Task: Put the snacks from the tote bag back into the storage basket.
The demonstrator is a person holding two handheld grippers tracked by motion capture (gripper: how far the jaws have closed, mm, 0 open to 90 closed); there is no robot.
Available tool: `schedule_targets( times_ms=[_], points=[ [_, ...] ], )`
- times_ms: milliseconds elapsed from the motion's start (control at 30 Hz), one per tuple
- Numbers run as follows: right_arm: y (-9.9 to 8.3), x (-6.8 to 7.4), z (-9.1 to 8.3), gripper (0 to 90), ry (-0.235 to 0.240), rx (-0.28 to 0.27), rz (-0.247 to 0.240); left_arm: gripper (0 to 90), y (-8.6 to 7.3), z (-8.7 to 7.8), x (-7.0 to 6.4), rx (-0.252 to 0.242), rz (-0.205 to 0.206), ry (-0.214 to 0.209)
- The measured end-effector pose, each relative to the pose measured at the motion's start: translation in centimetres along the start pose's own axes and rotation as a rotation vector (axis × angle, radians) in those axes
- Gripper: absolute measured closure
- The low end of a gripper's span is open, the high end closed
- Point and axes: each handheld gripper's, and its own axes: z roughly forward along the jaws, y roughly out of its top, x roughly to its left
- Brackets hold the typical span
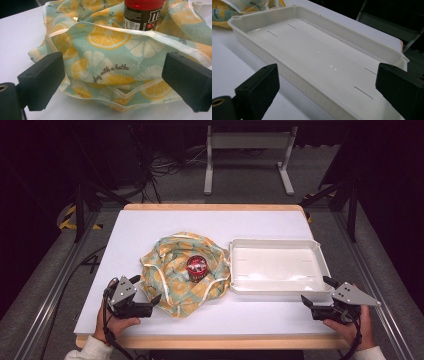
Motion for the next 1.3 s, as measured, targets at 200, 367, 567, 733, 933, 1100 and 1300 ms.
schedule_targets(
  times_ms=[200,367,567,733,933,1100,1300],
  points=[
    [0.0,0.1,0.4,4.9,0.042,0.023,0.024,5.3,-0.1,-0.1,-0.1,0.003,0.006,-0.005],
    [0.7,0.7,1.0,5.5,0.113,0.056,0.034,5.3,-0.5,-0.5,0.0,0.001,-0.001,-0.008],
    [2.2,1.8,2.0,6.6,0.185,0.089,-0.016,5.3,-0.7,-0.5,0.1,0.001,-0.002,-0.011],
    [3.0,2.3,3.0,7.5,0.242,0.117,-0.029,5.3,-0.7,-0.4,0.0,0.01,-0.003,-0.01],
    [4.5,3.5,4.1,8.6,0.278,0.161,-0.091,5.3,-0.7,-0.3,-0.2,0.021,0.004,-0.015],
    [5.6,4.6,5.8,11.2,0.329,0.198,-0.141,5.3,-0.7,-0.2,-0.2,0.025,0.002,-0.023],
    [7.0,5.5,7.2,12.4,0.378,0.218,-0.173,5.3,-0.7,-0.2,-0.2,0.026,-0.001,-0.024]
  ],
)
